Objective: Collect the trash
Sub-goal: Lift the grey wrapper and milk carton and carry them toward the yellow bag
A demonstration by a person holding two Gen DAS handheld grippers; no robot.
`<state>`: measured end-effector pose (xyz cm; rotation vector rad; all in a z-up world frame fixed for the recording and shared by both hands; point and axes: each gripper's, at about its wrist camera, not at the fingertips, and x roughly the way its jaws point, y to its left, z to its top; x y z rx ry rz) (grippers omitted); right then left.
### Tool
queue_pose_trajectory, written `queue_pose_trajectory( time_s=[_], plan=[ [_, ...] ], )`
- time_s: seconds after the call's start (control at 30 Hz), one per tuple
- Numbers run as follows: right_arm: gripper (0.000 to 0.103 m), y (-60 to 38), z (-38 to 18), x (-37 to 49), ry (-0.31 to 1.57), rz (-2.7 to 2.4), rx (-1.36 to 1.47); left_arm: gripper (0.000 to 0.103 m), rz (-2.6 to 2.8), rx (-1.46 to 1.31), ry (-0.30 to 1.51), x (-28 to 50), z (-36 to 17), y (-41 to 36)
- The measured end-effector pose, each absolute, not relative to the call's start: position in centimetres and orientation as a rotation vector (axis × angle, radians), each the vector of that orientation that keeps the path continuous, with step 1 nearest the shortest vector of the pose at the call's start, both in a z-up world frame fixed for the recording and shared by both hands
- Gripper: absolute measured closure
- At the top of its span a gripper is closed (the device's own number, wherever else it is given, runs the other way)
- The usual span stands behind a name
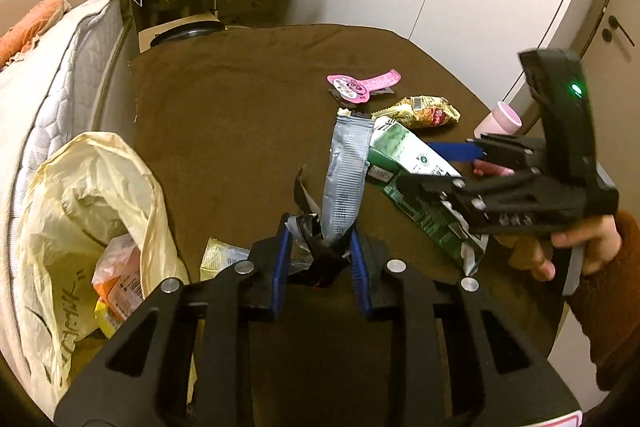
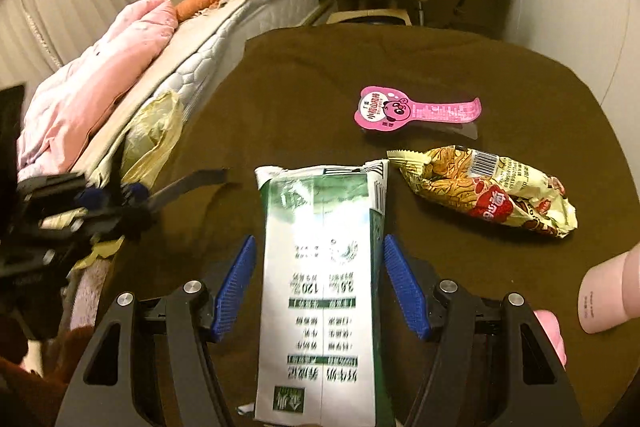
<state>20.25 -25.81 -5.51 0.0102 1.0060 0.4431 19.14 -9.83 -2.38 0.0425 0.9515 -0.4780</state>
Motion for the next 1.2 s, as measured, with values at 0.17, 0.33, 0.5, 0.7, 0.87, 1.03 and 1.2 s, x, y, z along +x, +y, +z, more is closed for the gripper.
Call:
queue_pose_trajectory(
  time_s=[0.17, 0.33, 0.5, 0.7, 0.87, 1.03, 1.2],
  plan=[
    [0.048, -25.9, -4.7, 19.4, 1.000, 0.455, -0.010, 0.077, -0.483, 0.035, 0.937, 18.0, -1.8, -9.4],
    [0.048, -26.5, -2.9, 17.7, 0.949, 0.422, -0.019, 0.077, -0.487, 0.004, 0.925, 17.5, -1.3, -8.8],
    [0.048, -27.2, 0.0, 15.9, 0.876, 0.386, -0.041, 0.077, -0.484, -0.023, 0.899, 16.9, -0.4, -8.0],
    [0.048, -26.6, 3.4, 14.1, 0.772, 0.391, -0.036, 0.077, -0.471, -0.042, 0.842, 15.8, 1.6, -6.7],
    [0.048, -24.7, 5.9, 13.4, 0.691, 0.410, -0.038, 0.077, -0.424, -0.069, 0.795, 14.6, 3.3, -3.9],
    [0.048, -21.4, 8.1, 13.7, 0.634, 0.460, -0.054, 0.077, -0.353, -0.102, 0.756, 13.3, 4.5, -0.1],
    [0.048, -17.7, 9.1, 14.2, 0.613, 0.511, -0.074, 0.077, -0.280, -0.158, 0.733, 12.2, 4.9, 4.5]
  ],
)
